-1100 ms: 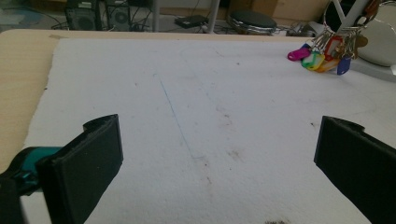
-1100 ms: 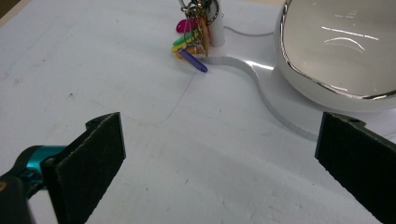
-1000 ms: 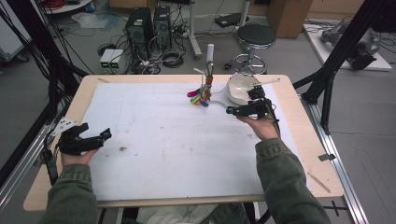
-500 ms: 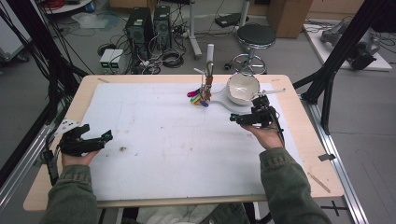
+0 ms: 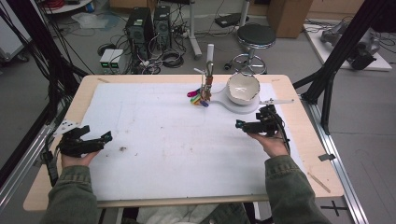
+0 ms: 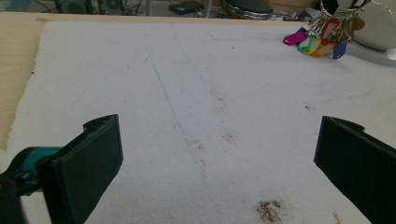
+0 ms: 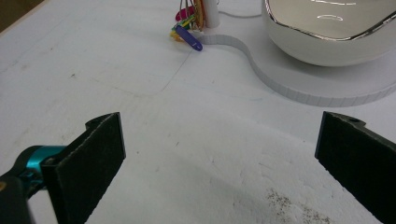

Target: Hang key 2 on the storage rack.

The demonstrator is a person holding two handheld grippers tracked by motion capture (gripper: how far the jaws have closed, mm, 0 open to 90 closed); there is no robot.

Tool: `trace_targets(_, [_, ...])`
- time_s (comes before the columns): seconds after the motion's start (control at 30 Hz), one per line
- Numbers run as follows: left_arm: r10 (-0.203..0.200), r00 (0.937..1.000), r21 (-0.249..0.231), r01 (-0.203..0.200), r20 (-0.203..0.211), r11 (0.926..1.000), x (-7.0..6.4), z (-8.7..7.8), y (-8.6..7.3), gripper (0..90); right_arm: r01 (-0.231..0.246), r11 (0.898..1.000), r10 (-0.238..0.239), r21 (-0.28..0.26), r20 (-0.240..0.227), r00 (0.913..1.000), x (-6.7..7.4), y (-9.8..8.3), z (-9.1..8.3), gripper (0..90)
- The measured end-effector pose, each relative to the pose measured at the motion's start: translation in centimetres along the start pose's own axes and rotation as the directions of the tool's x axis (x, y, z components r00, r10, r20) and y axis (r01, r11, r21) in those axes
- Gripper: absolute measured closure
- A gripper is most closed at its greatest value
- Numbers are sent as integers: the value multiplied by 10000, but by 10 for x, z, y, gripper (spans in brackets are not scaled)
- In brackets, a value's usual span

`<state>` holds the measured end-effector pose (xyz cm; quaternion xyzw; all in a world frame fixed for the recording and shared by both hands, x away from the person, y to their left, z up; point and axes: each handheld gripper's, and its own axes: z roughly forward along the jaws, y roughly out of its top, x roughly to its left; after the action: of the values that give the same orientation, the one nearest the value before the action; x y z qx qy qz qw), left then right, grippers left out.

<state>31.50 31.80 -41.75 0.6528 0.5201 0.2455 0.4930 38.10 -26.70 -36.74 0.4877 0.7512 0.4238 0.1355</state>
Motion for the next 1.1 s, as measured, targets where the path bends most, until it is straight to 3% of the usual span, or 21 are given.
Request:
trace_targets(0.17, [-7, 10000, 172, 6, 65, 9999, -1, 1, -1, 17, -20, 9997, 22, -232, 84, 10000, -5, -8, -4, 8])
trace_targets(0.5, [-43, 9999, 224, 39, 162, 9997, -1, 2, -3, 17, 416, 9867, -456, -1573, -221, 9987, -11, -26, -14, 8])
trace_targets(0.67, [-81, 9998, 87, 79, 185, 9999, -2, 2, -3, 17, 541, 9848, -550, -1653, -7, 9985, -12, -36, -12, 8])
trace_targets(0.8, [56, 9998, 217, -61, 207, 9997, -3, 1, -4, 17, 670, 9825, -676, -1741, 28, 9977, -13, -46, -10, 8])
trace_targets(0.9, [177, 9993, 319, -188, 343, 9993, -5, 2, -5, 17, 871, 9810, -826, -1736, 332, 9960, -12, -55, -10, 8])
trace_targets(1.1, [266, 9988, 332, -279, 405, 9991, -5, 3, -5, 17, 951, 9796, -940, -1772, 146, 9955, -8, -60, -8, 8])
